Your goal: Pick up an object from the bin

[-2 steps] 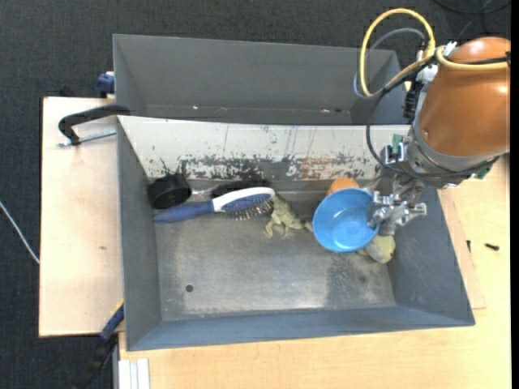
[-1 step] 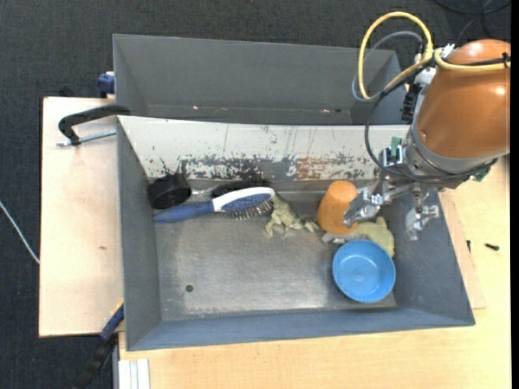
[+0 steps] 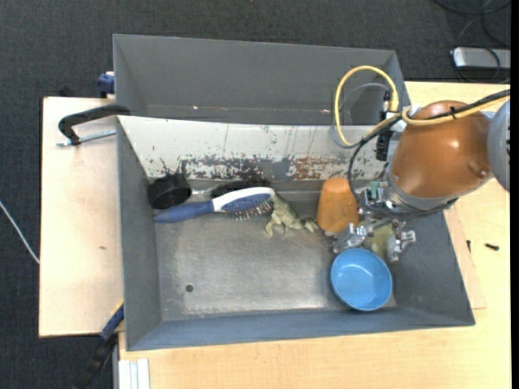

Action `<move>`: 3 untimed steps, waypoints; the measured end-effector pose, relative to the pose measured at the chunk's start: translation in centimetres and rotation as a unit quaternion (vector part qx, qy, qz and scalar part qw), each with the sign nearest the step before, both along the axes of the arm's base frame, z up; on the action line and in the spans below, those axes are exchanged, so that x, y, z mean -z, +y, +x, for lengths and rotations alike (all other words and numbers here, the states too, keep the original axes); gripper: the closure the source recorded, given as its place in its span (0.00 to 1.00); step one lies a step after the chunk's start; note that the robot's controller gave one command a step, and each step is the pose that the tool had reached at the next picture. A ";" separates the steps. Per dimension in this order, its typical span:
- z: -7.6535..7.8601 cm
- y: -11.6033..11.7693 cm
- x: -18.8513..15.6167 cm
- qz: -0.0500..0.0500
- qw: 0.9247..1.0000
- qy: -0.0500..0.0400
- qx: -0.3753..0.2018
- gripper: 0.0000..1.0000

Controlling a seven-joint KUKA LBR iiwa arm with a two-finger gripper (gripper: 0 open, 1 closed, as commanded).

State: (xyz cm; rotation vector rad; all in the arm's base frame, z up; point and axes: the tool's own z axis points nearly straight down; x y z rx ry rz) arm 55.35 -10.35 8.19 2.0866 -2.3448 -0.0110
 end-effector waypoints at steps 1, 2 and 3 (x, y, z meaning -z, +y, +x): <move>0.2 0.0 -0.5 -0.001 1.000 -0.005 0.000 1.00; 0.2 0.0 -0.4 -0.001 1.000 -0.004 0.000 0.00; -3.2 5.0 0.1 -0.002 0.987 -0.020 -0.161 0.00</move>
Offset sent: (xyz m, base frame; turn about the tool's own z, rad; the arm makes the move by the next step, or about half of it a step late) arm 0.0000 0.0000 0.0000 0.0000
